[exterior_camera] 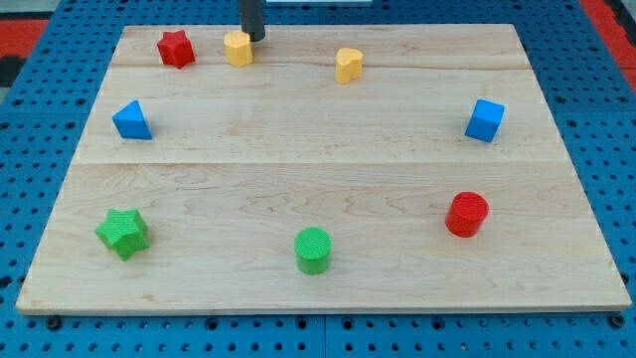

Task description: Push red star into yellow hexagon

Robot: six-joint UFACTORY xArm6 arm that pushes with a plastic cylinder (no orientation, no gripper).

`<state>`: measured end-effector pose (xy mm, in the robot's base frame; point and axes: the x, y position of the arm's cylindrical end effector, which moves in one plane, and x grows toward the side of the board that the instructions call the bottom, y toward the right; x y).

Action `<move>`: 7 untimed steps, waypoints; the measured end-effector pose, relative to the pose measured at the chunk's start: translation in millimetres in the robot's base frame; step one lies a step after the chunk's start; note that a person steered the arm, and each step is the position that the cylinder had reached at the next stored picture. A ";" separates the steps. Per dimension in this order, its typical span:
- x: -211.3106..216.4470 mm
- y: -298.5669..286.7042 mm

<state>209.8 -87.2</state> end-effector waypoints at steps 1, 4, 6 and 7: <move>59.5 29.4; 50.1 -213.5; 33.1 -88.5; 31.1 -64.8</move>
<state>240.9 -152.1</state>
